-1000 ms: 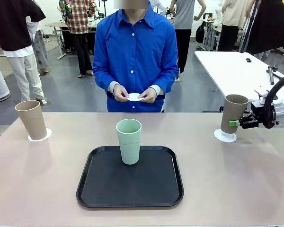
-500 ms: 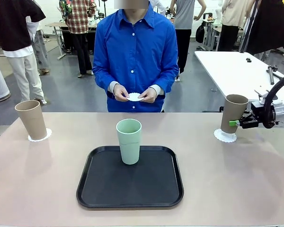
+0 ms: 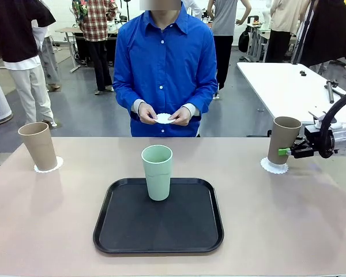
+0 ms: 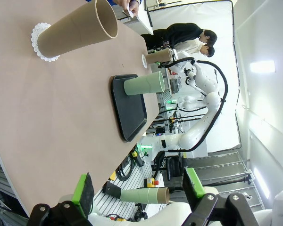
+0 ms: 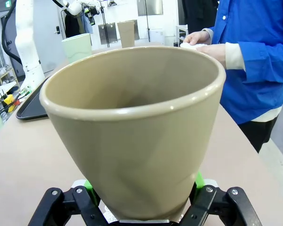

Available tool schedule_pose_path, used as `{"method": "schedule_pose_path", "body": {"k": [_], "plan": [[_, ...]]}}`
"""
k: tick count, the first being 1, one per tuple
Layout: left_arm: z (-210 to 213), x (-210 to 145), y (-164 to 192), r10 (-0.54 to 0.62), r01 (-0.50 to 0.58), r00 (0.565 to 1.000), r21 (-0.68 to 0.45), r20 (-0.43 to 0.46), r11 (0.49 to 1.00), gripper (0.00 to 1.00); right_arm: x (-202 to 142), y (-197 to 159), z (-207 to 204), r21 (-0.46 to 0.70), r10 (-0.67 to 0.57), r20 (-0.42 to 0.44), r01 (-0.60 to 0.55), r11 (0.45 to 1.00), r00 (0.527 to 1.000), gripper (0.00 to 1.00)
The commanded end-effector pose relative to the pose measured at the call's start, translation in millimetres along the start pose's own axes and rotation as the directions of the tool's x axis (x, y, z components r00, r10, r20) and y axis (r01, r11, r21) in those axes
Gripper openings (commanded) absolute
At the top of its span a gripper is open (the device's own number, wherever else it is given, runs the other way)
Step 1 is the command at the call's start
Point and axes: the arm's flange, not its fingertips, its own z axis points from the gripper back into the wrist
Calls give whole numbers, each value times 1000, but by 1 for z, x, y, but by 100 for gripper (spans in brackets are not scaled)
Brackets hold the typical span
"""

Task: Place coasters on the table and set cups on them.
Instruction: Take one Reusable plastic cup from the Flat Tray and place it on a coaster set by the human.

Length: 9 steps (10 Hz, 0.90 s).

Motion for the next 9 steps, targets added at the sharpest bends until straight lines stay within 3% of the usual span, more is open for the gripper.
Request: {"method": "schedule_pose_path", "body": {"k": [1,9], "plan": [[1,-1,-2,0,0,1000,6,3,1000,100,-3,-5,-5,11,-35,-8,35,999,999,83],[1,-1,-2,0,0,1000,6,3,1000,100,-12,-10,-9,26,-84,17,83,996,996,83]]}}
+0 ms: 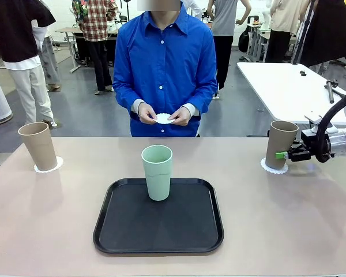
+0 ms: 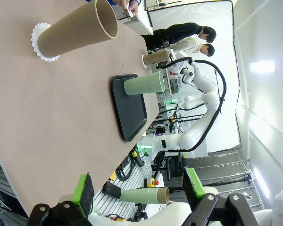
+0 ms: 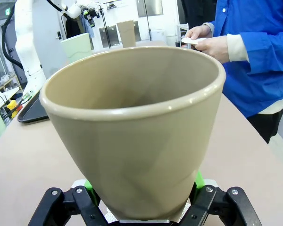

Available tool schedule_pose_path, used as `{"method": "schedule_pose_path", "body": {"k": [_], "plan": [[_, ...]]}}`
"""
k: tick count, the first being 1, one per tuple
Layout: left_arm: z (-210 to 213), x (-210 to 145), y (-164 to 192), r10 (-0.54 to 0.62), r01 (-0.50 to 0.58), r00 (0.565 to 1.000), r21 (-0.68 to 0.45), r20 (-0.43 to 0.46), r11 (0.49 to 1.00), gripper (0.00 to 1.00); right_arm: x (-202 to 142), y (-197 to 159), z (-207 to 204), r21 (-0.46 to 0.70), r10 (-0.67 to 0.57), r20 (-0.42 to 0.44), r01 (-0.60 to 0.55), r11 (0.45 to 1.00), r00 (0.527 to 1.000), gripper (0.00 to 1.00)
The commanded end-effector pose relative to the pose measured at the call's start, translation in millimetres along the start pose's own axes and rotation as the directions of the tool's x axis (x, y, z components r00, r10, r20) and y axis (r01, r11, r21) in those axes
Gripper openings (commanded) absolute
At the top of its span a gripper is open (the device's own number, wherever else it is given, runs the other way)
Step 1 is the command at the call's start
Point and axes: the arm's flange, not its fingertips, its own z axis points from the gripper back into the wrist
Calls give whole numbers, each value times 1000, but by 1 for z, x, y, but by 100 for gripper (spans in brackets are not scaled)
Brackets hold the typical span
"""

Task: Place coasters on the table and set cups on them.
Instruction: Take one Reusable plastic cup from the Flat Tray and place it on a coaster set by the human.

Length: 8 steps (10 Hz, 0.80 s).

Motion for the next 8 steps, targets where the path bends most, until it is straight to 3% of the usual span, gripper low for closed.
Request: {"method": "schedule_pose_path", "body": {"k": [1,6,7,8], "plan": [[1,-1,-2,0,0,1000,6,3,1000,100,2,-10,-1,16,-30,6,30,999,1000,83],[1,-1,-2,0,0,1000,6,3,1000,100,-1,-12,-3,18,-40,-2,40,999,999,83],[1,-1,-2,0,0,1000,6,3,1000,100,-1,-12,-3,23,-45,-5,45,999,999,88],[1,-1,-2,0,0,1000,6,3,1000,100,-1,-12,-3,31,-43,-6,43,999,999,100]]}}
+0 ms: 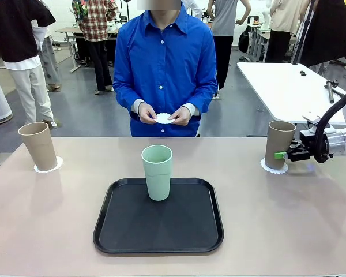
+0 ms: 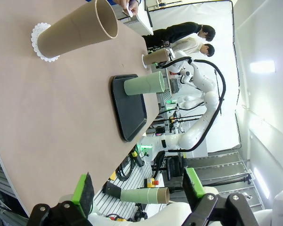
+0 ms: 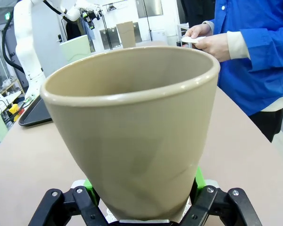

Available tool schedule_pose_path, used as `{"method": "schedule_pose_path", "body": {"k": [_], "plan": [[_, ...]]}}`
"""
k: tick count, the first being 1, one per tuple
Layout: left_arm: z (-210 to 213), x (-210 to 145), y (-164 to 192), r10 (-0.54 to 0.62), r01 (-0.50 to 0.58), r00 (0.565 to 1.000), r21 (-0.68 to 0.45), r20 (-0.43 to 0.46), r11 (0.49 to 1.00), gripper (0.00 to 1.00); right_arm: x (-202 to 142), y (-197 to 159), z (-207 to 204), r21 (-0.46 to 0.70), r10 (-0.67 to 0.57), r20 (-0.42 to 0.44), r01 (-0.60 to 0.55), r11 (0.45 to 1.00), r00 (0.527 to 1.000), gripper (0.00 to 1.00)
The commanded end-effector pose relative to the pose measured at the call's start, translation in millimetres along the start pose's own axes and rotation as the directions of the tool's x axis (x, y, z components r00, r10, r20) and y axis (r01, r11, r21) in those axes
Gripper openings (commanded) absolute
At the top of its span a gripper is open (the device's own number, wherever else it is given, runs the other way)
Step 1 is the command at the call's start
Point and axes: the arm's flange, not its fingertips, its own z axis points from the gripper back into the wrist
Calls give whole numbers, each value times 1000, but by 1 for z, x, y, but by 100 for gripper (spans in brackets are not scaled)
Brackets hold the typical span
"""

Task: Place coasters on the table and set cups on them.
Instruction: Take one Reusable plastic cup from the Flat Tray and place it on a coaster set by the human.

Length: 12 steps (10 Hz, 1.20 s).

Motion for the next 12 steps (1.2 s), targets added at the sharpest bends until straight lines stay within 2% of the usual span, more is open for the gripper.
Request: {"method": "schedule_pose_path", "body": {"k": [1,12], "plan": [[1,-1,-2,0,0,1000,6,3,1000,100,0,-9,1,29,-16,-11,17,999,1000,100],[1,-1,-2,0,0,1000,6,3,1000,100,-2,-13,10,78,15,-22,-14,997,1000,100]]}}
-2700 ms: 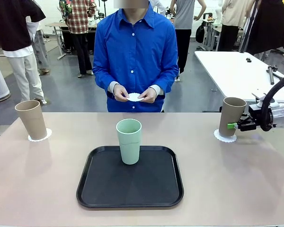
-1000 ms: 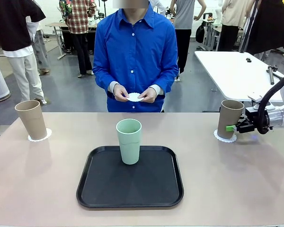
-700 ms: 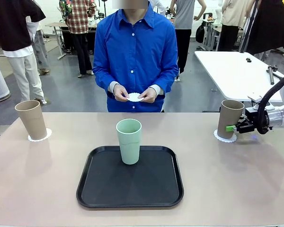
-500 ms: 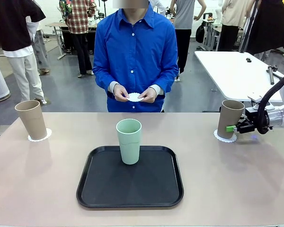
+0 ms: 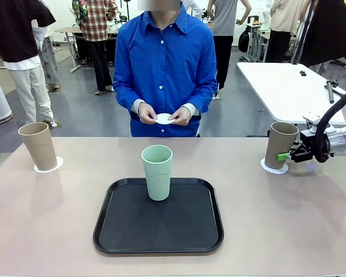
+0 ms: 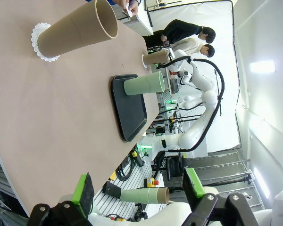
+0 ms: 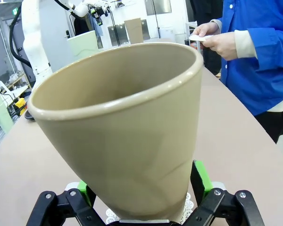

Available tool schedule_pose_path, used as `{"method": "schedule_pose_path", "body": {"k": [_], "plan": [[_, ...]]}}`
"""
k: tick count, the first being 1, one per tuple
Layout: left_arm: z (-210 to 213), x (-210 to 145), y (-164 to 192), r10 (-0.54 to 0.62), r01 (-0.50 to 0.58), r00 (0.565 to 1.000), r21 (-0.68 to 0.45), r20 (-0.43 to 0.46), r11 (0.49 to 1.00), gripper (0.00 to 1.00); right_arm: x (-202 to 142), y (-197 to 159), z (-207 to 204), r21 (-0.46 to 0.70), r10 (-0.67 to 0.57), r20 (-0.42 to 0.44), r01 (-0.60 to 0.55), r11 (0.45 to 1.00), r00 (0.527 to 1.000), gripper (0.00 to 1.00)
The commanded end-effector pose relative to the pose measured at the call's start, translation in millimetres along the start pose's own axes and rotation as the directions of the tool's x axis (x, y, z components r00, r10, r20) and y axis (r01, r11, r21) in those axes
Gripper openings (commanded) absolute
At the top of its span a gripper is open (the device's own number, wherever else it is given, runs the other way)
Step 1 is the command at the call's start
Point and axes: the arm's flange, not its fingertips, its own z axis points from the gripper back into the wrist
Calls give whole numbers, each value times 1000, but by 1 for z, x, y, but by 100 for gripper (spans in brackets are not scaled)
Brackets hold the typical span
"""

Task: Place coasters on the table and set cups on them.
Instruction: Take one Reusable plastic cup from the Flat Tray and place it on a coaster set by the human.

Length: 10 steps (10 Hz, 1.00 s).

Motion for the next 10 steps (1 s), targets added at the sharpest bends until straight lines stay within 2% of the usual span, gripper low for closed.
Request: {"method": "schedule_pose_path", "body": {"k": [1,10], "plan": [[1,-1,-2,0,0,1000,6,3,1000,100,-1,-8,6,38,0,-5,0,999,1000,100],[1,-1,-2,0,0,1000,6,3,1000,100,-2,-8,18,61,2,-32,0,998,999,100]]}}
